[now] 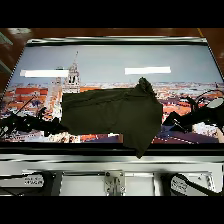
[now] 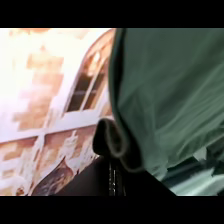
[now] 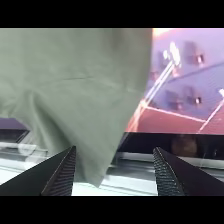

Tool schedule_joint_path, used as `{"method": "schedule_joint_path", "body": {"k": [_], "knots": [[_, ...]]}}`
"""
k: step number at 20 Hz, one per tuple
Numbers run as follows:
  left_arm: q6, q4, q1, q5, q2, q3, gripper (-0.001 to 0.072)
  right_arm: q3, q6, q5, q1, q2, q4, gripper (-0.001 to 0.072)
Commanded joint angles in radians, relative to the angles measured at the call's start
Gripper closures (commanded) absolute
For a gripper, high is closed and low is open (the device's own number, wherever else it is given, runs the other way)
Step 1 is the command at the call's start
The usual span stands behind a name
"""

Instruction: Fold the shirts.

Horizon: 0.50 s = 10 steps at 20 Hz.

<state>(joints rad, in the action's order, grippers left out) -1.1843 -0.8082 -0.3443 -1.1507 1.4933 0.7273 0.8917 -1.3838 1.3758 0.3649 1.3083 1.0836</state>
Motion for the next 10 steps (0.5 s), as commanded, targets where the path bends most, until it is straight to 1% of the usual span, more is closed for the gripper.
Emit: {"method": "schedule_joint_path", "body": {"k": [1, 3, 5, 6, 7, 10], "knots": [[0.023, 0.014, 0.0, -0.01, -0.042, 0.002, 0.0674, -0.071, -0.003, -0.072, 0.0, 0.047, -0.043, 0.012], [0.024, 0.013, 0.0, -0.011, -0.072, 0.002, 0.0674, -0.077, 0.024, -0.126, -0.001, 0.094, -0.116, 0.012], [0.024, 0.013, 0.0, -0.011, -0.097, 0.002, 0.0674, -0.077, 0.023, -0.175, -0.001, 0.131, -0.143, 0.012], [0.024, 0.013, 0.0, -0.011, -0.106, 0.002, 0.0674, -0.077, 0.023, -0.188, -0.001, 0.152, -0.158, 0.0133], [0.024, 0.013, 0.0, -0.01, -0.113, 0.003, 0.0674, -0.077, 0.019, -0.201, -0.002, 0.171, -0.161, 0.017], [0.02, 0.014, 0.0, -0.009, -0.119, 0.003, 0.0674, -0.077, 0.0, -0.221, -0.002, 0.223, -0.163, 0.017]]}}
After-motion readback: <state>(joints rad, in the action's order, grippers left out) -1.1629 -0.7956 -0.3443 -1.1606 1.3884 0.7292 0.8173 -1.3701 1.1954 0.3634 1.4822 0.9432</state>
